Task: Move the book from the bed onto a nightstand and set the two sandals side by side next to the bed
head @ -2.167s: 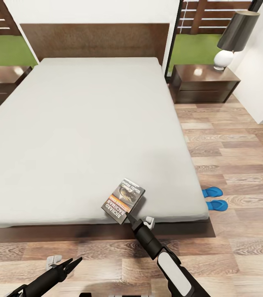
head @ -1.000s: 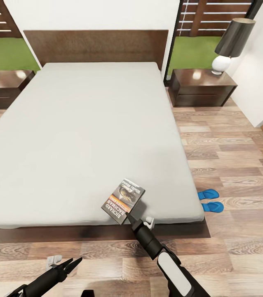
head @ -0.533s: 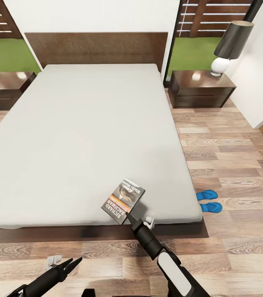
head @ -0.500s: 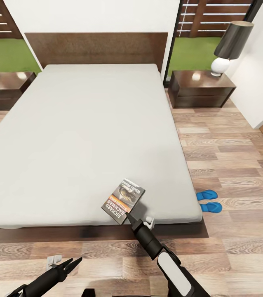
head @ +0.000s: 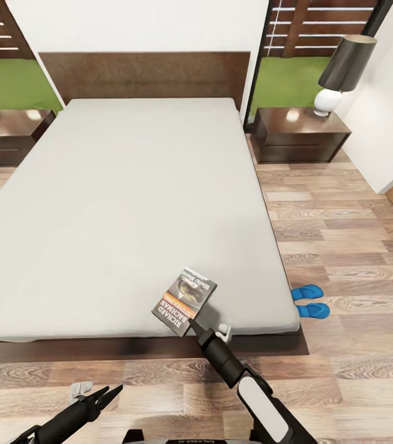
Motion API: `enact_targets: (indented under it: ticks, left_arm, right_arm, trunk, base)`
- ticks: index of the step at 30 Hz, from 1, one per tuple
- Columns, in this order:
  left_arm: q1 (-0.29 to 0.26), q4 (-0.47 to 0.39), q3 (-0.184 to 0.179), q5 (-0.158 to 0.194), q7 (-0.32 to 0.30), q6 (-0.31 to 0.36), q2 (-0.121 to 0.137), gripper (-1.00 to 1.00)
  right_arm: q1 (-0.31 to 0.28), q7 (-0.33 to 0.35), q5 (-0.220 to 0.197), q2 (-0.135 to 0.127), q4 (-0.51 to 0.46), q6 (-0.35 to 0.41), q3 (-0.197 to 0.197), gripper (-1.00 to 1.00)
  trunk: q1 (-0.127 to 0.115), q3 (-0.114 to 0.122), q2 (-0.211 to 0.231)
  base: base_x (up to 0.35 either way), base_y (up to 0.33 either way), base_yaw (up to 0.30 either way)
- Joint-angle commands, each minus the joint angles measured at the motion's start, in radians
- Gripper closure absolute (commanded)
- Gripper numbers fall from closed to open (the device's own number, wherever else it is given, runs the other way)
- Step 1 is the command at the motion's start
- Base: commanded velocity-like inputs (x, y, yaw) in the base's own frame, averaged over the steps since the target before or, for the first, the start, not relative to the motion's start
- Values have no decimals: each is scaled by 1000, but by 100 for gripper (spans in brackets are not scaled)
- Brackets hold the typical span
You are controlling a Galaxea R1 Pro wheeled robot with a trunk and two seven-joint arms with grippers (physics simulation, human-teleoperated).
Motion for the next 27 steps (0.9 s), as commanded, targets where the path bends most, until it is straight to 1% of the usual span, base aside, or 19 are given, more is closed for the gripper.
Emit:
enact_targets:
  ticks: [1, 2, 3, 6, 7, 9, 10, 13, 14, 16, 17, 18, 19, 20, 22, 23, 24, 26, 27]
  left_arm:
    - [-1, 1, 2, -2, -3, -4, 0, -100]
    - [-1, 1, 2, -2, -3, -4, 0, -100]
    - [-1, 1, 2, -2, -3, -4, 0, -100]
    - [-1, 1, 3, -3, -5, -4, 1, -100]
    - [-1, 1, 3, -3, -5, -4, 1, -100]
    - [-1, 2, 3, -3, -6, -4, 2, -100]
    - [-1, 2, 3, -3, -7, -4, 3, -100]
    - [-1, 2, 3, -3, -10, -4, 5, -100]
    - [-1, 2, 3, -3, -10, -4, 5, -100]
    - [-1, 2, 4, -3, -13, -4, 8, -100]
    - [-1, 2, 4, -3, -14, -4, 9, -100]
    - [-1, 3, 4, -3, -17, -4, 16, -100]
    - [-1, 3, 4, -3, -18, -4, 20, -100]
    - [-1, 3, 5, -2, -19, -4, 27, -100]
    - [-1, 3, 4, -2, -20, -4, 36, -100]
    - [-1, 3, 4, -2, -20, -4, 38, -100]
    - [-1, 3, 4, -2, -20, -4, 39, -100]
    - [-1, 10, 3, -2, -17, -5, 38, -100]
    - [-1, 24, 2, -2, -13, -7, 37, -100]
  right_arm:
    - [-1, 7, -2, -41, 0, 39, 0, 100]
    - [-1, 7, 1, -59, 0, 52, 1, 100]
    - [0, 8, 5, -102, 0, 90, 2, 100]
    - [1, 11, 10, -270, -2, 238, 5, 100]
    - [1, 12, 10, -296, -2, 260, 5, 100]
    - [1, 12, 10, -390, 2, 333, 8, 100]
    - [1, 14, 11, -423, 5, 357, 9, 100]
    - [1, 23, 11, -479, 11, 385, 8, 100]
    - [1, 40, 11, -509, 16, 392, 9, 100]
    - [1, 112, 11, -573, 41, 400, 9, 100]
    - [2, 138, 12, -587, 49, 400, 9, 100]
    - [2, 229, 13, -621, 86, 402, 10, 100]
    - [2, 262, 13, -629, 103, 402, 10, 100]
    - [2, 326, 16, -641, 147, 399, 10, 100]
    - [2, 421, 30, -649, 269, 392, 11, 100]
    - [2, 446, 42, -650, 336, 388, 11, 100]
    - [2, 456, 50, -650, 366, 385, 11, 100]
    - [2, 477, 88, -649, 460, 365, 11, 100]
    - [2, 485, 121, -648, 506, 322, 12, 100]
  trunk:
    - [-4, 3, 7]
    - [-8, 6, 14]
    - [-12, 9, 21]
    - [-23, 18, 42]
    - [-27, 22, 49]
    - [-35, 28, 63]
    - [-38, 31, 70]
    - [-50, 40, 91]
    - [-54, 44, 98]
    - [-61, 50, 112]
    - [-65, 53, 119]
    - [-69, 56, 126]
    - [-73, 59, 133]
    - [-77, 62, 140]
    - [-84, 69, 154]
    - [-88, 72, 161]
    - [-88, 72, 161]
    - [-88, 72, 161]
    - [-88, 72, 161]
  base:
    - [0, 0, 0]
    - [0, 0, 0]
    - [0, 0, 0]
    - [0, 0, 0]
    - [0, 0, 0]
    - [0, 0, 0]
    - [0, 0, 0]
    - [0, 0, 0]
    - [0, 0, 0]
    - [0, 0, 0]
    - [0, 0, 0]
    - [0, 0, 0]
    - [0, 0, 0]
    - [0, 0, 0]
    - [0, 0, 0]
    - [0, 0, 0]
    - [0, 0, 0]
    - [0, 0, 0]
    - [0, 0, 0]
